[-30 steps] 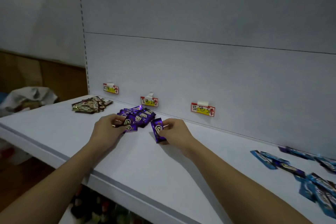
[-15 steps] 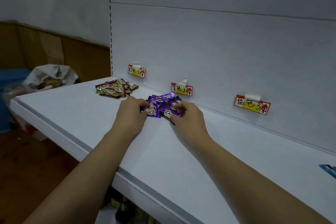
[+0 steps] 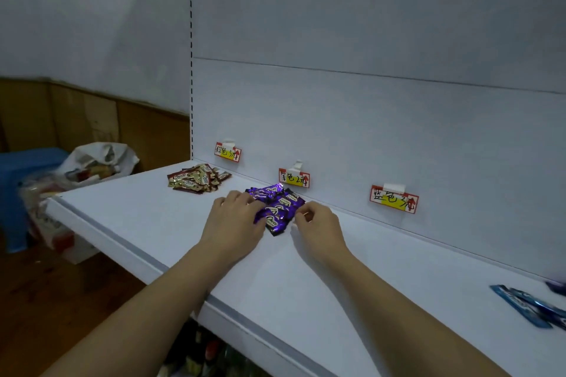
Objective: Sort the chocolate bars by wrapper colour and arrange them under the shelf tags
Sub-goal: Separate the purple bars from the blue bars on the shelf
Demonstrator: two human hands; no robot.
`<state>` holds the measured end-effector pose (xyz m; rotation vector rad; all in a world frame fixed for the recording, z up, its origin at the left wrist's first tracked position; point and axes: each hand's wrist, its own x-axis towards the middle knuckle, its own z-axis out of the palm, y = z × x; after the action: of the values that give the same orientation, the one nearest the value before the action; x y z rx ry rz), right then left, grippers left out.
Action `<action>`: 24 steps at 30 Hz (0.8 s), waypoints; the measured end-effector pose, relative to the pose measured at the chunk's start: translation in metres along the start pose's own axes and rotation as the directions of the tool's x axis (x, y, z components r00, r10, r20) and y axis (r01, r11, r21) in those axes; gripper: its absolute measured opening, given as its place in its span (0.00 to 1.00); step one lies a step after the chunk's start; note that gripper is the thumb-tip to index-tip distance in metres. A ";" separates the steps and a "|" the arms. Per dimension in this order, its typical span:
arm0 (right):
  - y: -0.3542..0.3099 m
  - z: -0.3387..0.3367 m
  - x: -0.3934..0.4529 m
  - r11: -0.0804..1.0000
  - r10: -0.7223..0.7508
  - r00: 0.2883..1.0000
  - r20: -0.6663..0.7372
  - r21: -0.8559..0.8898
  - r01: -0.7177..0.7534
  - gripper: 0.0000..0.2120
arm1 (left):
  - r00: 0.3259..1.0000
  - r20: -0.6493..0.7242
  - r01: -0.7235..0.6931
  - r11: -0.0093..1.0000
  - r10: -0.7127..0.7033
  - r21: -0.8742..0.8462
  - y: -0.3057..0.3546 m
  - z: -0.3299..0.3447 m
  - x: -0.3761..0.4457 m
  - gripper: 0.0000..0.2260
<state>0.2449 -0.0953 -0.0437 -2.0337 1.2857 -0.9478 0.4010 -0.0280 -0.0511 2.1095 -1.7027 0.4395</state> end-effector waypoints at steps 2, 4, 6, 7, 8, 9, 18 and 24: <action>0.000 -0.024 -0.005 0.994 -0.036 0.996 0.087 -0.103 0.045 0.06 | 0.998 0.064 -0.027 1.000 0.027 0.002 0.016 -0.014 0.000 0.19; 0.003 -0.057 -0.015 0.981 -0.055 0.988 0.146 -0.174 0.080 0.08 | 0.994 0.098 -0.054 0.997 0.058 -0.046 0.041 -0.032 0.004 0.18; 0.012 -0.094 -0.030 0.962 -0.057 0.979 0.196 -0.250 0.106 0.10 | 0.991 0.113 -0.049 0.986 0.067 -0.159 0.074 -0.048 0.007 0.17; 0.018 -0.114 -0.039 0.951 -0.051 0.975 0.215 -0.289 0.113 0.10 | 0.989 0.132 -0.043 0.975 0.073 -0.216 0.093 -0.053 0.008 0.18; 0.026 -0.134 -0.047 0.940 -0.036 0.974 0.225 -0.322 0.109 0.09 | 0.983 0.163 -0.039 0.965 0.083 -0.259 0.113 -0.057 0.009 0.19; 0.034 -0.153 -0.055 0.933 -0.018 0.974 0.224 -0.347 0.097 0.09 | 0.975 0.198 -0.043 0.957 0.103 -0.285 0.134 -0.057 0.009 0.20; 0.137 -0.324 -0.118 0.893 0.135 0.991 0.000 -0.434 -0.122 0.08 | 0.894 0.269 -0.229 0.883 0.357 -0.410 0.337 -0.017 -0.011 0.18; 0.216 -0.398 -0.129 0.836 0.236 0.951 -0.199 -0.457 -0.304 0.08 | 0.852 0.287 -0.236 0.810 0.439 -0.537 0.431 0.011 -0.007 0.16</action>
<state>-0.2237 -0.0929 -0.0019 -2.0795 1.9911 -0.6830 -0.0213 -0.1064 -0.0185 1.5852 -2.1611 -0.3411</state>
